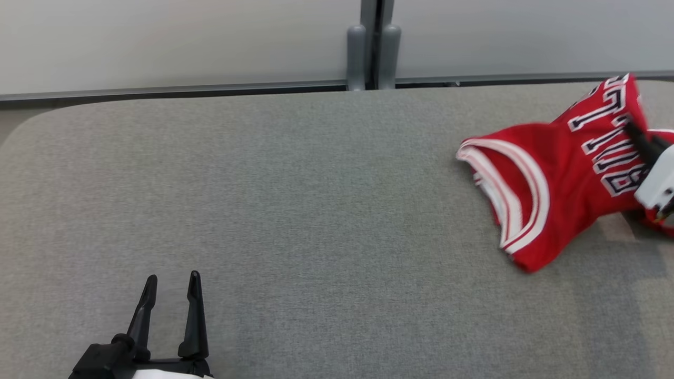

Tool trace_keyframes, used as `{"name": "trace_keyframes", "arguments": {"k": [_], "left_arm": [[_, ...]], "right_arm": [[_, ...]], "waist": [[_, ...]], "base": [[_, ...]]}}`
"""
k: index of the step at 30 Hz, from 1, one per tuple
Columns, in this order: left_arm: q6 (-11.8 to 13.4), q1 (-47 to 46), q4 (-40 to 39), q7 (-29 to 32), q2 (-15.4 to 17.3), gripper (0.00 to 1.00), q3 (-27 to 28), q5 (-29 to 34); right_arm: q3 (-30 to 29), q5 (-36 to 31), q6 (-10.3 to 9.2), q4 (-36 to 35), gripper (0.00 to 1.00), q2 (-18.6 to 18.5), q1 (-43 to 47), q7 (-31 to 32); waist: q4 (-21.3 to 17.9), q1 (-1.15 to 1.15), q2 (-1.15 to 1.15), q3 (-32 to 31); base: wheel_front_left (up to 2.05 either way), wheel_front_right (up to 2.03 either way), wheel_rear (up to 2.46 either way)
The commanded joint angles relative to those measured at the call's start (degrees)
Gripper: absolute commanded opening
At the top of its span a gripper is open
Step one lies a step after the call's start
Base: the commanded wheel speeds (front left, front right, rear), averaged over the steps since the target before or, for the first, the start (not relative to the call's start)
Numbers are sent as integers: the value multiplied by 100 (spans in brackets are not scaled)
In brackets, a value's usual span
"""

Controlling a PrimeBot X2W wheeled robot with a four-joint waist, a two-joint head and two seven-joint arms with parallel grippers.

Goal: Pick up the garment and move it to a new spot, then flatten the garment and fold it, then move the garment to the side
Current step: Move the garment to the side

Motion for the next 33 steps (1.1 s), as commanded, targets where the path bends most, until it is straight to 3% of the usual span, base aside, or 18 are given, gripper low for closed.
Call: {"name": "trace_keyframes", "arguments": {"k": [1, 9, 26, 27, 28, 29, 33], "left_arm": [[-24, -82, -1, 3, 25, 100, 10, 39], [-57, -294, -2, 2, 24, 100, 46, 113], [-142, -377, 8, 2, 23, 100, 130, 213], [-144, -383, 6, 2, 22, 100, 127, 221], [-146, -384, 1, 2, 24, 100, 126, 225], [-145, -376, -3, 2, 24, 100, 126, 229], [-134, -299, -11, 3, 24, 100, 155, 228]], "right_arm": [[-38, -35, 2, 25, 0, -21, -77, 6], [-278, -290, 2, 213, 0, -213, -822, 177], [-791, -807, 2, 774, 0, -410, -850, 466], [-838, -920, 2, 856, 17, -439, -867, 404], [-902, -1033, 1, 968, 40, -469, -892, 329], [-961, -1176, 0, 1116, 100, -481, -906, 275], [-1183, -1840, 1, 1546, 100, -480, -1015, -156]], "waist": [[-118, 0, 0, 113], [-308, 0, 0, 436], [-345, 0, 0, 499], [-340, 0, 0, 505], [-335, 0, 0, 512], [-329, 0, 0, 515], [-324, 0, 0, 512]], "base": [[0, 0, 0], [0, 0, 0], [0, 0, 0], [0, 0, 0], [0, 0, 0], [0, 0, 0], [0, 0, 0]]}}
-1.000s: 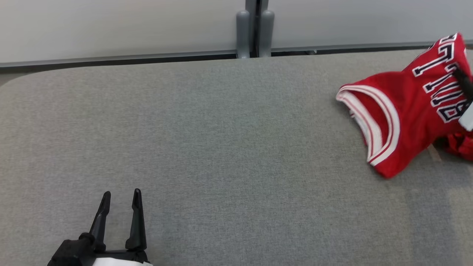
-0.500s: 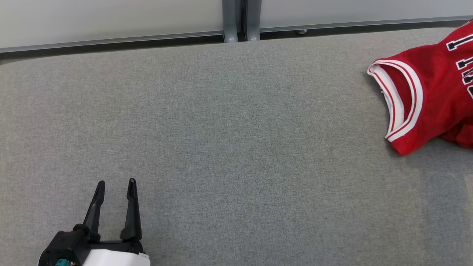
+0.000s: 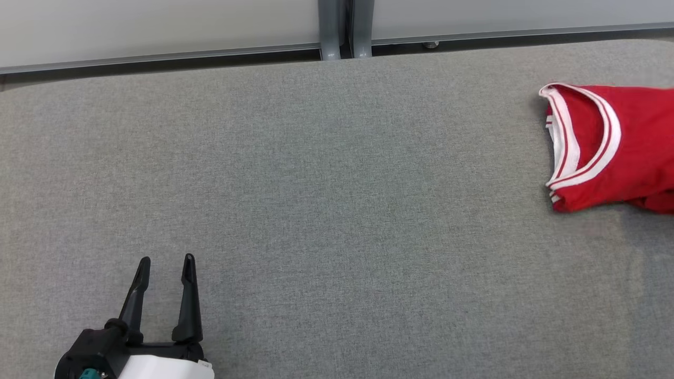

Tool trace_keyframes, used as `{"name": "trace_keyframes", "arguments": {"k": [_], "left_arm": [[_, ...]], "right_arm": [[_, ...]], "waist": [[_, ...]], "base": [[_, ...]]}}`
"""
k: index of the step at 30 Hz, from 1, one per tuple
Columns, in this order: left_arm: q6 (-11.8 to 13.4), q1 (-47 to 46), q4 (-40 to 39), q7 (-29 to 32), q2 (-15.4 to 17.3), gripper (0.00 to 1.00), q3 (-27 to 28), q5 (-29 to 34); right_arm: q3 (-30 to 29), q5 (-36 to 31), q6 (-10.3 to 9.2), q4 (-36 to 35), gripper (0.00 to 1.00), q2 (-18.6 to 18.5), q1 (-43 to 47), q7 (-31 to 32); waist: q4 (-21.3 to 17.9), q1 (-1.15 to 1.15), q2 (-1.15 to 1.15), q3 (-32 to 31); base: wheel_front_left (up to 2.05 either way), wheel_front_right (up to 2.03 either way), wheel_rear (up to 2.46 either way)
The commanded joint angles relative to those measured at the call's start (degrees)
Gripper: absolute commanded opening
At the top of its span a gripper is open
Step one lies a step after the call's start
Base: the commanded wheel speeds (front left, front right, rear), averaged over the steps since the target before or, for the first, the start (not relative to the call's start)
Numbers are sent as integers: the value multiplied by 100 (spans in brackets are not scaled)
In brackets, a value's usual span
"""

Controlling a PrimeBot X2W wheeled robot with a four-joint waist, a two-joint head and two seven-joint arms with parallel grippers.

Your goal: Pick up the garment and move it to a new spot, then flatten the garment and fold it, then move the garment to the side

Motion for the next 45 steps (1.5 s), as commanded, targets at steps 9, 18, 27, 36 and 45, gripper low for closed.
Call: {"name": "trace_keyframes", "arguments": {"k": [9, 18, 27, 36, 45], "left_arm": [[32, 124, -69, 3, 22, 100, 114, 4], [212, 444, -51, 3, 22, 100, 217, -193], [363, 784, 124, 3, 20, 100, 416, -243], [255, 819, 416, 3, 22, 100, 398, -118], [86, 848, 522, 3, 22, 100, 288, -166]], "right_arm": [[-227, -953, -1, -284, 100, 252, 232, -1261], [-599, -1516, -1, -1533, 100, 859, 1882, -2540], [-1510, -2579, -1, -3581, 100, 2258, 4281, -2623], [-1685, -3151, -1, -4268, 100, 3206, 5546, -2624], [-1842, -3213, -1, -4470, 100, 3431, 5718, -2625]], "waist": [[-60, 0, 0, -297], [-8, 0, 0, -1068], [190, 0, 0, -1598], [250, 0, 0, -1709], [219, 0, 0, -1725]], "base": [[0, 0, 0], [0, 0, 0], [0, 0, 0], [0, 0, 0], [0, 0, 0]]}}
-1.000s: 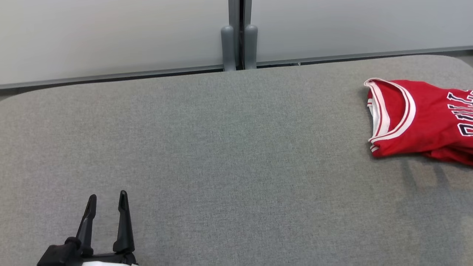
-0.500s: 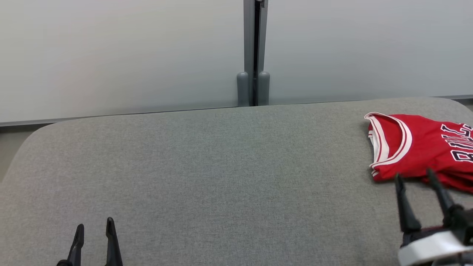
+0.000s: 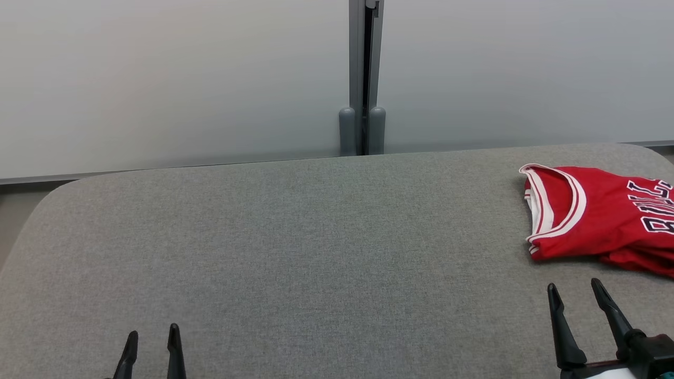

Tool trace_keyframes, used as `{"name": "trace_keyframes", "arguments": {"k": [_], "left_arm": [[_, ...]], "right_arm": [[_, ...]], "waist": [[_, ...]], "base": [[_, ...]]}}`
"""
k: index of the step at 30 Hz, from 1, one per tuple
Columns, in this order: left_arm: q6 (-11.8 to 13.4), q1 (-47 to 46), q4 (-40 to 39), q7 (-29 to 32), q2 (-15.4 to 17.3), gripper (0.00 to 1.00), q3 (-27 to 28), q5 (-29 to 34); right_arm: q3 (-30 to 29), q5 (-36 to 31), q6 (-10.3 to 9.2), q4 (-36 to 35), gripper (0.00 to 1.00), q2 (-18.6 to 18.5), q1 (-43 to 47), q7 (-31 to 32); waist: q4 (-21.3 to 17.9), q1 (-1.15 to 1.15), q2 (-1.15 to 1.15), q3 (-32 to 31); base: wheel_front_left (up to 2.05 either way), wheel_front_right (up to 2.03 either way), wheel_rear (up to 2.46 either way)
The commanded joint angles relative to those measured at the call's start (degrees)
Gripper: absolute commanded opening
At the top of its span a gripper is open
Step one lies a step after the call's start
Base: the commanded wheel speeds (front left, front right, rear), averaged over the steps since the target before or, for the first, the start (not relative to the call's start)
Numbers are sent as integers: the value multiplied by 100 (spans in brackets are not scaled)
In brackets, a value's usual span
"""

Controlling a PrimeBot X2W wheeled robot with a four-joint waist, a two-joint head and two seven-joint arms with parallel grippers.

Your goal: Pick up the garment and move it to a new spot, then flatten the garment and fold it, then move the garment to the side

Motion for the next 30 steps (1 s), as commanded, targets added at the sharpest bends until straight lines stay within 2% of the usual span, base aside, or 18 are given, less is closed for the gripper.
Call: {"name": "trace_keyframes", "arguments": {"k": [1, 6, 30], "left_arm": [[-45, 0, 13, 0, 0, 0, -20, -10], [-51, 24, 214, 6, -60, 0, -57, -21], [-236, -570, 335, 656, -33, 0, 113, -2303]], "right_arm": [[-11, -7, 0, 0, 0, 9, 0, 0], [19, 8, 0, 194, 0, 76, 62, 35], [-83, 2691, 0, 350, 0, 57, -345, 679]], "waist": [[4, 0, 0, 0], [6, 0, 0, 0], [45, 0, 0, 47]], "base": [[0, 0, 0], [0, 0, 0], [0, 0, 0]]}}
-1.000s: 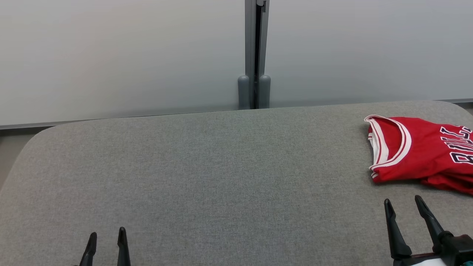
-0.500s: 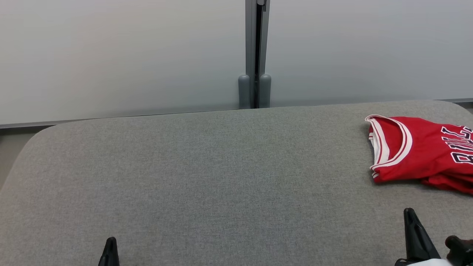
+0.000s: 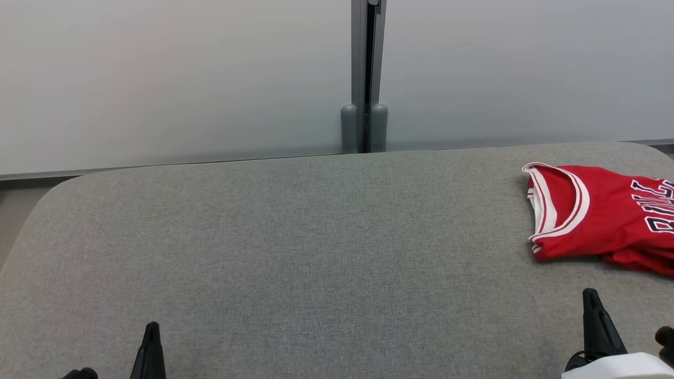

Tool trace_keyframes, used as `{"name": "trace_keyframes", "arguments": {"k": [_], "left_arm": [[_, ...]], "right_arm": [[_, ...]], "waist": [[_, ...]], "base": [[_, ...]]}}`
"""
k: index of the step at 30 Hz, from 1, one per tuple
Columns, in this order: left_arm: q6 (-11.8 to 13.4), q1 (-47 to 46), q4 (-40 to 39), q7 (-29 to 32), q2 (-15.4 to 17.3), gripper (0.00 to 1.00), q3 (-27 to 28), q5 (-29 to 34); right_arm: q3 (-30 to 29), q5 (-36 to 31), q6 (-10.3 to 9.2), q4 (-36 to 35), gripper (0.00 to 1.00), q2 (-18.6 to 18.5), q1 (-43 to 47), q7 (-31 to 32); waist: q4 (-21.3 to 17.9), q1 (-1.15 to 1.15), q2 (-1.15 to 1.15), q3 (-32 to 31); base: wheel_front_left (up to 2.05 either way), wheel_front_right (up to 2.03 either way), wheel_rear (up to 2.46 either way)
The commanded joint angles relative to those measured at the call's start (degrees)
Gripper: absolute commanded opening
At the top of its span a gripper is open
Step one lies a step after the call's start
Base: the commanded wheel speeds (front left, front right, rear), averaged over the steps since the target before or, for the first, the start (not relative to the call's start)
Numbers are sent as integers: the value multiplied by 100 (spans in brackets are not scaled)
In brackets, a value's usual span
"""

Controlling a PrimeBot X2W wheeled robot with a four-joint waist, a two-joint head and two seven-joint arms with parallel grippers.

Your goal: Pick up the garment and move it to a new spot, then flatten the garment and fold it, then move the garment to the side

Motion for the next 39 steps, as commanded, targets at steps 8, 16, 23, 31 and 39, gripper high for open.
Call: {"name": "trace_keyframes", "arguments": {"k": [8, 16, 23, 31, 39], "left_arm": [[-88, -349, -31, 208, 55, 0, 84, -795], [-134, -497, 0, 372, 62, 0, 128, -1371], [-170, -601, 20, 488, 66, 0, 157, -1775], [-214, -733, 47, 636, 71, 0, 195, -2273], [-248, -857, 73, 769, 76, 0, 229, -2739]], "right_arm": [[-54, 935, 1, -13, 0, -58, -262, 220], [-78, 1612, 1, 27, 0, -63, -366, 381], [-96, 2086, 1, 57, 0, -67, -440, 495], [-119, 2674, 1, 95, 0, -71, -528, 639], [-141, 3221, 1, 131, 0, -76, -609, 769]], "waist": [[15, 0, 0, 17], [27, 0, 0, 33], [37, 0, 0, 45], [50, 0, 0, 60], [63, 0, 0, 76]], "base": [[0, 0, 0], [0, 0, 0], [0, 0, 0], [0, 0, 0], [0, 0, 0]]}}
